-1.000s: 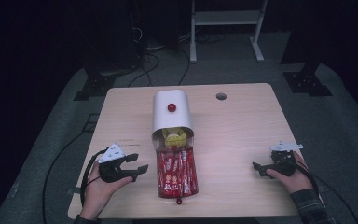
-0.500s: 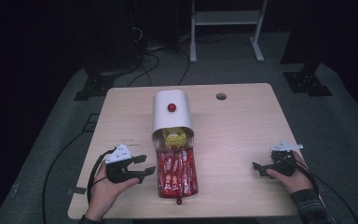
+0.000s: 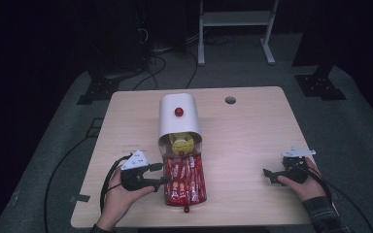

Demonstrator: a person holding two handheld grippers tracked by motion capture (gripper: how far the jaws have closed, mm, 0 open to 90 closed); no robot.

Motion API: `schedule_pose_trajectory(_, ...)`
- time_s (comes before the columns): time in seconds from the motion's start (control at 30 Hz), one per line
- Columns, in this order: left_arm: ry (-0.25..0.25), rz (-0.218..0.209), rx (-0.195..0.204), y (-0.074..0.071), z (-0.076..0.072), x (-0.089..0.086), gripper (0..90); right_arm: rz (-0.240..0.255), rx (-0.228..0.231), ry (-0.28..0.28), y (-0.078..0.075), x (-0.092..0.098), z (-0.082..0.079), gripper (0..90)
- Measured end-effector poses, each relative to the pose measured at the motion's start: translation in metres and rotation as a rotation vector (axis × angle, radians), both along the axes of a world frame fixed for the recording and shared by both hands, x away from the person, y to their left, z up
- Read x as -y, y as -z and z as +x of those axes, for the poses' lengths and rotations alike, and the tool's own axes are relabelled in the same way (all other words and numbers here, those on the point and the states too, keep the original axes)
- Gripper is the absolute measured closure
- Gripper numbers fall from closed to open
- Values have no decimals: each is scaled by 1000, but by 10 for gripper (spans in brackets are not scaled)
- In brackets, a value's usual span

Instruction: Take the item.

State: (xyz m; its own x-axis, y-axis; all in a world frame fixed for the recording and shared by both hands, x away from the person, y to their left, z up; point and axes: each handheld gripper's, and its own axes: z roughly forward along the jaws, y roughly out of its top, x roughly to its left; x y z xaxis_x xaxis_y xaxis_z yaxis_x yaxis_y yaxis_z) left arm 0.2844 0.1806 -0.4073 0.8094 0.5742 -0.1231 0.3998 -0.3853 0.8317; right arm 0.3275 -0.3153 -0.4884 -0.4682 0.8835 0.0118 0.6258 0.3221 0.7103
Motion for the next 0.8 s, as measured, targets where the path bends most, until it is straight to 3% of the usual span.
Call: schedule_pose_trajectory(0.8,25,37,-2,10,10,28,418,0,0,0,0,0,0,0)
